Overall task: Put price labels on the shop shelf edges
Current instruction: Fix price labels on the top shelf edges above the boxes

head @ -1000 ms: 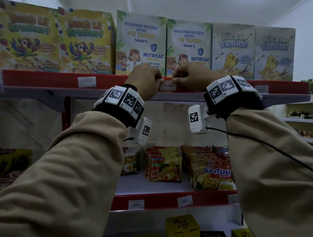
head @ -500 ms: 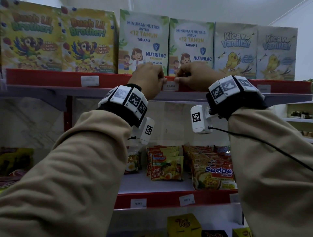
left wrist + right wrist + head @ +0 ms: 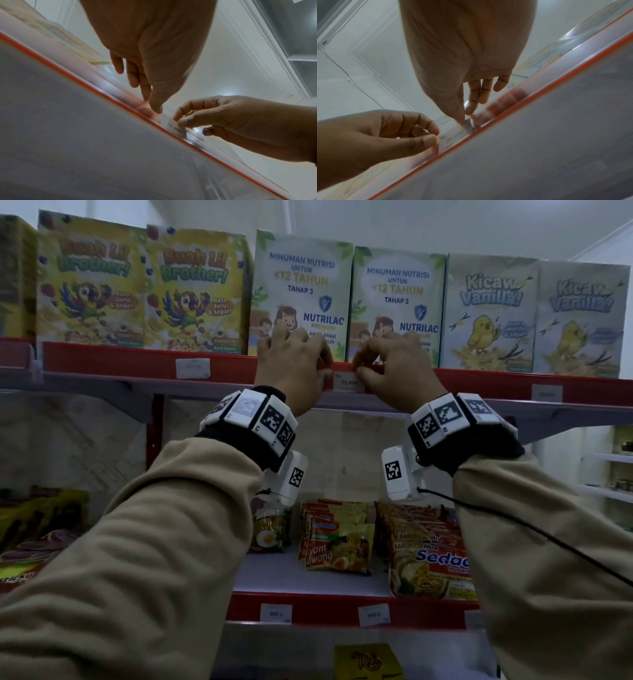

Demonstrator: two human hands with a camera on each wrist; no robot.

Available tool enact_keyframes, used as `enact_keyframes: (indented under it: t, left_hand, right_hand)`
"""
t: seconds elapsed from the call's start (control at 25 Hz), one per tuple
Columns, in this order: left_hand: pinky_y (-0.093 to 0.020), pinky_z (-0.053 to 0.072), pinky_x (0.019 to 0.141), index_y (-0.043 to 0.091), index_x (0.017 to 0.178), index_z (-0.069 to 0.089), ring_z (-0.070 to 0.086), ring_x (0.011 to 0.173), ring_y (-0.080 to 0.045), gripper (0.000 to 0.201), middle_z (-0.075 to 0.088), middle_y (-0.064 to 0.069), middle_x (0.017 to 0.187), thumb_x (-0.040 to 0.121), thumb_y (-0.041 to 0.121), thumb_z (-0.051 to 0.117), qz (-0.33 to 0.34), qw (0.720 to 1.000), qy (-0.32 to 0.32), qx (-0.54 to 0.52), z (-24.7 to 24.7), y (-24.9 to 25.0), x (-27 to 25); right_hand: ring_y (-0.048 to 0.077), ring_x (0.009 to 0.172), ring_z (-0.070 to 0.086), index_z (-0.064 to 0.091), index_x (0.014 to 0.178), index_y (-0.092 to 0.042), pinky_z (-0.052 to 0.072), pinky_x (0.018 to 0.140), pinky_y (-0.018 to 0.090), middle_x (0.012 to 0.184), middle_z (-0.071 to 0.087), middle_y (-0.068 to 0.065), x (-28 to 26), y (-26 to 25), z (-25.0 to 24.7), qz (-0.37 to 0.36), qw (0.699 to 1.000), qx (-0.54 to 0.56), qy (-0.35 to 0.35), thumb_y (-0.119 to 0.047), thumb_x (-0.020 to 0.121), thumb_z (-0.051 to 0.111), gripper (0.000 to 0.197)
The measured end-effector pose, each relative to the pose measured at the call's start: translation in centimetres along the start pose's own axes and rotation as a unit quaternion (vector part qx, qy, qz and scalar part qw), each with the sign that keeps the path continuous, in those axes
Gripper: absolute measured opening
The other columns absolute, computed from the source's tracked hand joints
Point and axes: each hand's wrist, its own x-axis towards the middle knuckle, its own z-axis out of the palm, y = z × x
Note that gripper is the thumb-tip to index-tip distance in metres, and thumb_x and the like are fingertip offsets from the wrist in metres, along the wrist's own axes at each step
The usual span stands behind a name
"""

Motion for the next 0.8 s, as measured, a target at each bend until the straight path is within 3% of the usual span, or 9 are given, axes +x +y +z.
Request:
enact_keyframes:
  t: [0.16, 0.28, 0.56, 0.8]
  left_hand:
    - [-0.042, 0.030, 0.095, 0.023, 0.116, 0.057, 0.037, 0.117, -0.031, 0.029, 0.050, -0.006, 0.120, 0.087, 0.028, 0.061, 0.022, 0.999, 0.007, 0.034, -0.4, -0.7, -1.4]
    - [-0.042, 0.031, 0.092, 0.024, 0.120, 0.055, 0.038, 0.117, -0.031, 0.035, 0.048, -0.006, 0.122, 0.086, 0.031, 0.061, -0.001, 0.997, 0.028, 0.071, -0.7, -2.4, -2.9]
    - [-0.042, 0.031, 0.093, 0.023, 0.121, 0.053, 0.039, 0.117, -0.030, 0.036, 0.045, -0.007, 0.124, 0.086, 0.030, 0.060, -0.016, 0.993, 0.047, 0.106, -3.9, -9.8, -4.5]
    - [-0.043, 0.033, 0.100, 0.018, 0.124, 0.055, 0.038, 0.122, -0.030, 0.038, 0.045, -0.008, 0.129, 0.088, 0.030, 0.057, -0.032, 0.994, 0.023, 0.107, -6.5, -16.6, -4.9]
  right_hand:
    - [0.029, 0.109, 0.041, 0.064, 0.094, -0.029, 0.034, 0.091, 0.043, 0.107, 0.058, 0.003, 0.1, -1.0, 0.5, 0.004, 1.000, 0.020, 0.021, -0.029, 0.081, 0.060, 0.014]
    - [0.029, 0.114, 0.039, 0.063, 0.094, -0.027, 0.032, 0.092, 0.042, 0.109, 0.057, 0.003, 0.2, -2.5, 1.4, 0.004, 0.999, 0.028, 0.028, -0.032, 0.079, 0.062, 0.016]
    - [0.028, 0.115, 0.040, 0.057, 0.101, -0.025, 0.031, 0.094, 0.045, 0.112, 0.055, 0.003, 2.0, -10.0, 4.6, -0.024, 1.000, -0.010, 0.016, -0.051, 0.079, 0.063, 0.035]
    - [0.031, 0.119, 0.039, 0.054, 0.103, -0.022, 0.033, 0.096, 0.047, 0.119, 0.053, 0.005, 3.7, -15.3, 7.0, -0.007, 1.000, -0.009, 0.002, -0.047, 0.076, 0.064, 0.038]
